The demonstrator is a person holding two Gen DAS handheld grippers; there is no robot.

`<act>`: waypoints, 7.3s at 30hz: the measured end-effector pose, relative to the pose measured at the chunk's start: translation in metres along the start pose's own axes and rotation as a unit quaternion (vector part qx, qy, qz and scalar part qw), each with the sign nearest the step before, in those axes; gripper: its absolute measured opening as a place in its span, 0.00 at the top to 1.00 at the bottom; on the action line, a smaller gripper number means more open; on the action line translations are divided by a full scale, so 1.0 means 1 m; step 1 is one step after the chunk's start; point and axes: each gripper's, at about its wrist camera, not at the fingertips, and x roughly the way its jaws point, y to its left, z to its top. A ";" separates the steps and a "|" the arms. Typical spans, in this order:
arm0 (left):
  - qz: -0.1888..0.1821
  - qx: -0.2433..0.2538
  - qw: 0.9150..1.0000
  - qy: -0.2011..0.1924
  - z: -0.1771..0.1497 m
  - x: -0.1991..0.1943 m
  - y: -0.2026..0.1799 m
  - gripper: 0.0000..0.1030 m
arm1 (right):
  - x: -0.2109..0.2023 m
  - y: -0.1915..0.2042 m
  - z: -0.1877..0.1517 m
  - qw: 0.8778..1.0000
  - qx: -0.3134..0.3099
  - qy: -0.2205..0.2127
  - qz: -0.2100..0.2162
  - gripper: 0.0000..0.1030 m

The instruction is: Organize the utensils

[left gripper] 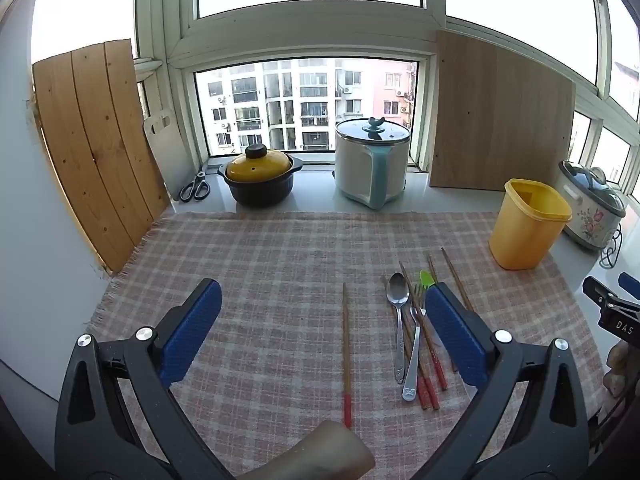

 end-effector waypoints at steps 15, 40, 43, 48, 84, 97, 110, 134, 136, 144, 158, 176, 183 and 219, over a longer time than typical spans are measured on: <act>0.004 -0.005 1.000 -0.012 0.007 0.007 0.003 0.00 | 0.006 0.005 0.002 1.000 -0.014 0.000 0.005 0.01; 0.006 -0.006 1.000 -0.012 0.003 0.001 0.001 0.00 | 0.003 0.009 0.003 1.000 -0.024 0.010 0.002 0.01; 0.006 -0.008 1.000 -0.010 0.000 -0.003 0.001 0.00 | 0.001 0.009 0.002 1.000 -0.023 0.012 0.002 0.01; 0.005 -0.010 1.000 -0.010 -0.003 -0.005 0.000 0.00 | -0.003 0.010 0.003 1.000 -0.027 0.008 0.000 0.01; 0.002 -0.013 1.000 0.002 -0.007 -0.007 -0.006 0.00 | 0.001 0.021 0.006 0.999 -0.041 0.008 0.000 0.01; 0.000 -0.013 1.000 0.023 -0.006 0.009 0.004 0.00 | 0.005 0.023 0.005 0.999 -0.047 0.008 -0.006 0.01; -0.016 -0.003 0.996 0.092 -0.023 0.064 0.017 0.00 | 0.041 0.024 -0.002 0.995 -0.091 0.023 0.015 0.01; -0.138 -0.040 0.965 0.221 -0.042 0.161 0.006 0.56 | 0.150 0.073 0.010 0.959 -0.149 0.205 0.130 0.49; -0.145 -0.040 0.960 0.235 -0.044 0.171 0.003 0.63 | 0.161 0.075 0.012 0.954 -0.143 0.225 0.137 0.56; -0.141 -0.034 0.953 0.266 -0.045 0.198 -0.003 0.66 | 0.190 0.085 0.018 0.939 -0.135 0.275 0.156 0.72; -0.127 -0.021 0.950 0.286 -0.047 0.220 -0.012 0.82 | 0.222 0.099 0.019 0.929 -0.133 0.313 0.145 0.86; -0.128 -0.035 0.954 0.270 -0.044 0.224 -0.009 0.95 | 0.228 0.099 0.016 0.930 -0.120 0.314 0.147 0.95; -0.139 -0.042 0.957 0.253 -0.035 0.207 -0.006 0.96 | 0.211 0.088 0.021 0.935 -0.108 0.297 0.161 0.95; -0.241 0.007 0.966 0.091 0.075 0.104 -0.070 0.96 | 0.092 0.016 0.098 0.982 -0.054 0.082 0.162 0.95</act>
